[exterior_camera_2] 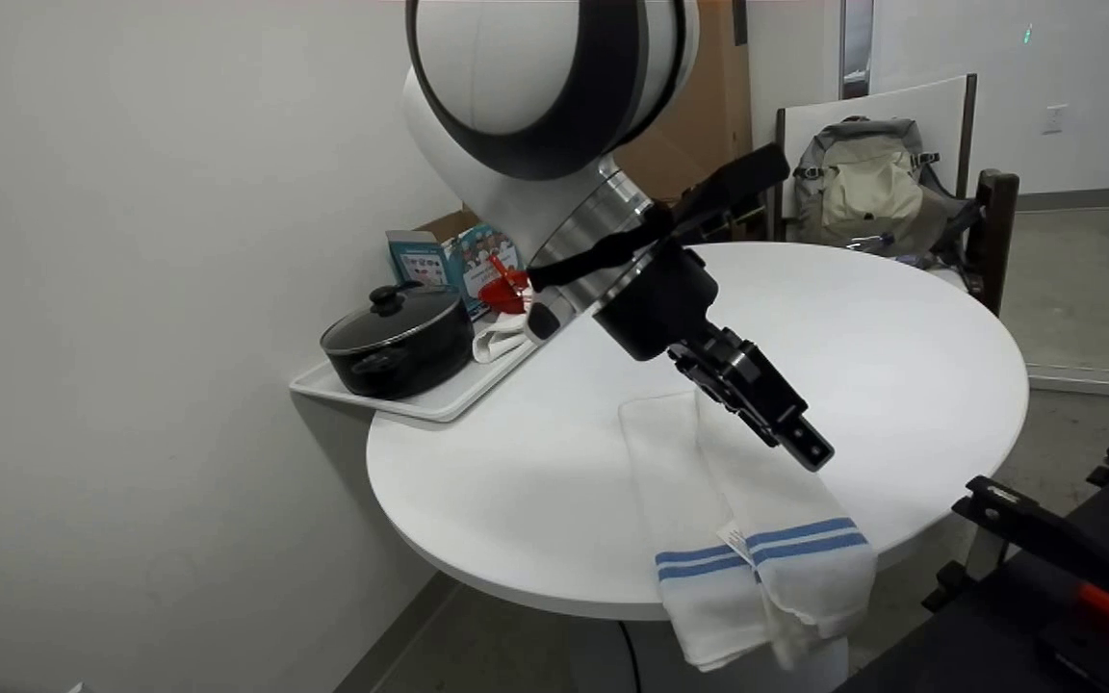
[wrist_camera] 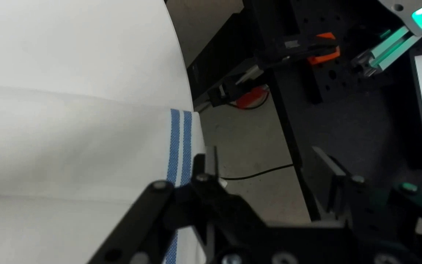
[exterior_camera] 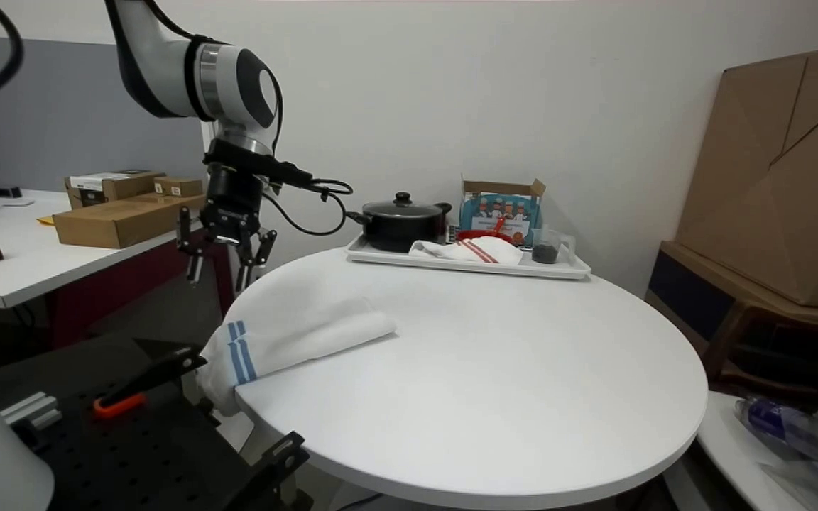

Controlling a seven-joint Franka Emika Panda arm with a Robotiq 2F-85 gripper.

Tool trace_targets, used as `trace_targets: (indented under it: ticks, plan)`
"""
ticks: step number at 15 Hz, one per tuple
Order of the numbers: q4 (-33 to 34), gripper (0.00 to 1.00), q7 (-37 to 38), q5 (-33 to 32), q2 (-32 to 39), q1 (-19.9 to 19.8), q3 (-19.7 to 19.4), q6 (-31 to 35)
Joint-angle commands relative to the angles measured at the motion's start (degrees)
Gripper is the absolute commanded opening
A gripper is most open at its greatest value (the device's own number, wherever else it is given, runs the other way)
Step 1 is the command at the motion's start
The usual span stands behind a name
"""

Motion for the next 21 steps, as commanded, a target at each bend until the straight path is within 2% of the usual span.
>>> trace_targets:
  ticks: [1,2,3,10,15,19,21]
  plan:
    - [0.7,0.93,-1.4,-1.1,-0.3,0.1,0.2,-2.3]
    - [0.7,0.99,-1.4,-1.0,-0.4,0.1,0.2,-2.3]
    - [0.7,1.0,-1.5,-0.6,-0.7,0.0,0.3,-2.4]
    - [4.2,1.0,-2.6,5.7,-4.9,-4.8,-2.0,-6.9]
    - [7.0,1.0,-5.5,0.7,-9.1,-7.8,-6.4,-10.1]
    - [10.9,1.0,-11.8,-2.2,-9.8,-9.3,-9.0,-15.9]
    - [13.8,1.0,-10.5,-1.1,-9.1,-10.3,-10.5,-14.1]
